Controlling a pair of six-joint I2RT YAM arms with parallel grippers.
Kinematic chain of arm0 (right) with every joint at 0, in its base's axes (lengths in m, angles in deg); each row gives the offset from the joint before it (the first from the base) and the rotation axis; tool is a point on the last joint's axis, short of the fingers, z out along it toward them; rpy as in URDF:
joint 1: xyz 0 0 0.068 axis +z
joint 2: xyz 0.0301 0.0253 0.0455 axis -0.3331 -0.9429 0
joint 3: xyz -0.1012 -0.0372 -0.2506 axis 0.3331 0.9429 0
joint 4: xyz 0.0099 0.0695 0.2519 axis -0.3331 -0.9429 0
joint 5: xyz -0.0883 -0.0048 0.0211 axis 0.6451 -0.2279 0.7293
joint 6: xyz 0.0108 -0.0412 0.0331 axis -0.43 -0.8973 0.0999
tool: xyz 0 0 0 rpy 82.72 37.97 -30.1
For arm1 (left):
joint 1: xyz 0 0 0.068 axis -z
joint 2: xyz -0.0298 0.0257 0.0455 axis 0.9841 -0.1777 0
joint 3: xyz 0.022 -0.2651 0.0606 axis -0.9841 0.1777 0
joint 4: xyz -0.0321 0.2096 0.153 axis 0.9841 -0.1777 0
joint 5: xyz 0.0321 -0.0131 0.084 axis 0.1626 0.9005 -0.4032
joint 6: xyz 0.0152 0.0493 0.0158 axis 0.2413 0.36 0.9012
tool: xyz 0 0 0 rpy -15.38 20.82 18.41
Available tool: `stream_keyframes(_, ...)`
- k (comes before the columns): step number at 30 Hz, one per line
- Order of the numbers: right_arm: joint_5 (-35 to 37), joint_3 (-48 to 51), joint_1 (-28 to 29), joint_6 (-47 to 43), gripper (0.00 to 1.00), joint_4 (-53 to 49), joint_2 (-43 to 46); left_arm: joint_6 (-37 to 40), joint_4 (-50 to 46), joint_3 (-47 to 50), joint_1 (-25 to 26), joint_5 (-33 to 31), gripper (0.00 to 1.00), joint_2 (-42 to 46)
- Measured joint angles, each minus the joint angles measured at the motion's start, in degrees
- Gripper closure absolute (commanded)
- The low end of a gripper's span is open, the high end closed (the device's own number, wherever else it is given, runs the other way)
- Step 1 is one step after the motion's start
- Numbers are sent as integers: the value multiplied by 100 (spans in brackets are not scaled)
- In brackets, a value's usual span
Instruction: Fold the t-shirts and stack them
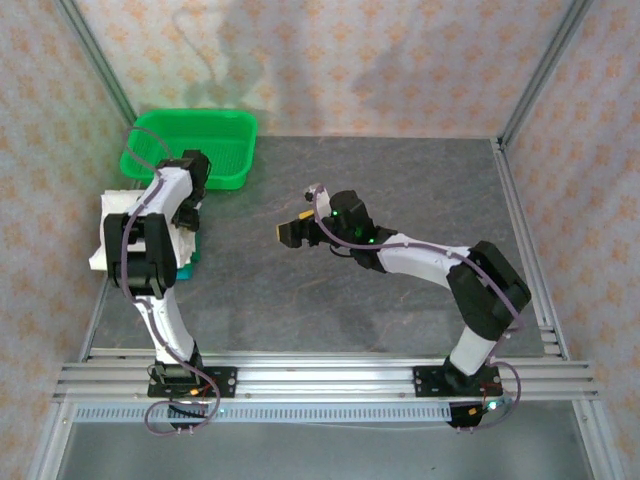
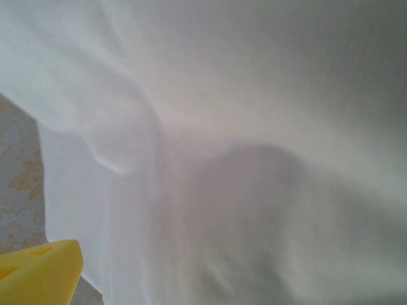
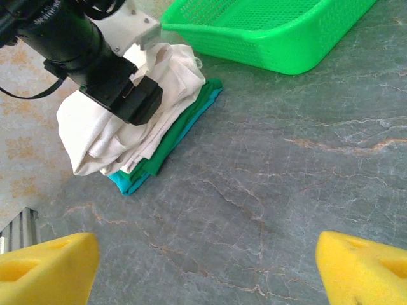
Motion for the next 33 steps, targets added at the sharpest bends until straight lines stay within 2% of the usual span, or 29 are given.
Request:
stream_keyframes(3,48,125,-22,0,12,26,109,-81,192,136,210,48,0,507)
stream_keyframes(9,337,442,-297,-7,11,55,387,-229,1268,568,1270,203,0,1593)
stream_keyframes(11,557,649,-474,-24,11,63,608,-254,1849,977,1611,354,0,1941)
stream_keyframes(14,962,981,-791,-103,10,35,1025,-267,2765,1803,1864,693,0,2472)
stream_keyframes(21,2430,2017,-1644,-455,7,0,2319,72,5132,4330,1864,1521,0,4105)
stream_keyframes(24,3150,2621,-2052,-625,7,98,2758,402,5746,5025,1860,1790,0,4625)
stream_keyframes(29,4070,3283,-2702,-831,6,216,2964,750,6743,5683,1799,1878,0,4741)
stream_keyframes(33,4518,3362,-3069,-1143,6,452,2944,787,7235,6105,1353,1954,0,4610)
